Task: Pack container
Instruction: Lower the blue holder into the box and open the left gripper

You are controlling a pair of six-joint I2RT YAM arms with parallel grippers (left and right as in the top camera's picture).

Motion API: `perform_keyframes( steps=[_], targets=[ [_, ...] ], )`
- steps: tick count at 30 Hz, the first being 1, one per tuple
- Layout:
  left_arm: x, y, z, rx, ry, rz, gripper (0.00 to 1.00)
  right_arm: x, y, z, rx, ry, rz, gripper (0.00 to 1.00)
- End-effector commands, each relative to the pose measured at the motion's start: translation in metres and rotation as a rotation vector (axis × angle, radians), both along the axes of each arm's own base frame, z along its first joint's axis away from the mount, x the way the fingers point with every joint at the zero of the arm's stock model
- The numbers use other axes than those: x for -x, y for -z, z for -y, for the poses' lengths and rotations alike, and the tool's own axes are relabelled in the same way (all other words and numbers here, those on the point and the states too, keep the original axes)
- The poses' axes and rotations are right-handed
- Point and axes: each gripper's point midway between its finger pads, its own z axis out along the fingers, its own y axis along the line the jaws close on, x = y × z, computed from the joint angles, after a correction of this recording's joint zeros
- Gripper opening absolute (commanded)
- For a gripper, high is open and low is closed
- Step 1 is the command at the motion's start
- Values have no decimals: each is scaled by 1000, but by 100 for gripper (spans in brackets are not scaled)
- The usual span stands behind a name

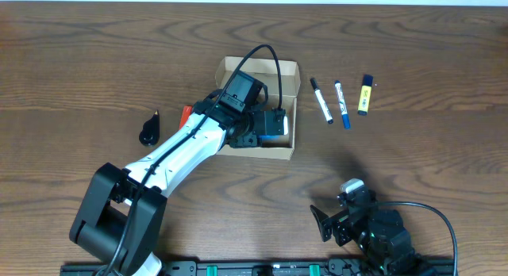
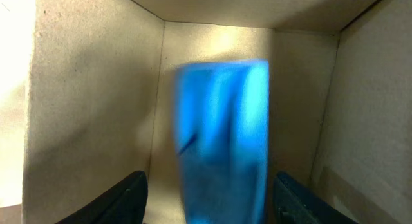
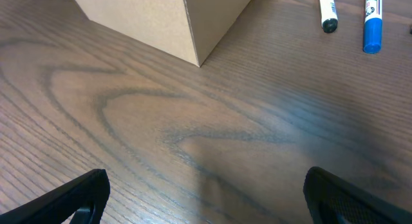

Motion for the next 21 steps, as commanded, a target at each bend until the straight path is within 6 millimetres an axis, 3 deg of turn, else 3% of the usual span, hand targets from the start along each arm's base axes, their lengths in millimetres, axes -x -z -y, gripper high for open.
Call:
perform_keyframes(
  steps=[1, 11, 16, 21],
  targets=[
    [-2, 0, 3, -4, 5, 1, 64, 0, 3, 0, 1, 4, -4, 99],
    [-10, -10, 7, 30, -52, 2, 67, 0, 3, 0, 1, 4, -4, 99],
    [-29, -47, 20, 141, -196, 15, 75, 0, 3, 0, 1, 4, -4, 99],
    [-35, -91, 23, 219, -304, 3, 78, 0, 3, 0, 1, 4, -4, 99]
  ],
)
